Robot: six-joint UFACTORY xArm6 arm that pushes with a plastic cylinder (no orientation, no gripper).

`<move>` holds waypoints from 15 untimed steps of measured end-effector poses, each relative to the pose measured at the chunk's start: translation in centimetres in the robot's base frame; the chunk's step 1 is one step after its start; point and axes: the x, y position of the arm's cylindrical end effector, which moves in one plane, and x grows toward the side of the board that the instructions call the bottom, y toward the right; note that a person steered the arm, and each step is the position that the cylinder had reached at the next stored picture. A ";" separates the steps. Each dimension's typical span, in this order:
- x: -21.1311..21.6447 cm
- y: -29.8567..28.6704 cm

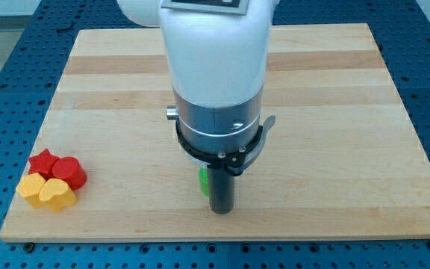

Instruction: Push yellow heart along with red circle towards up

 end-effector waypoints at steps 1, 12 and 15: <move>0.0 0.2; -0.6 -22.5; -3.6 -22.5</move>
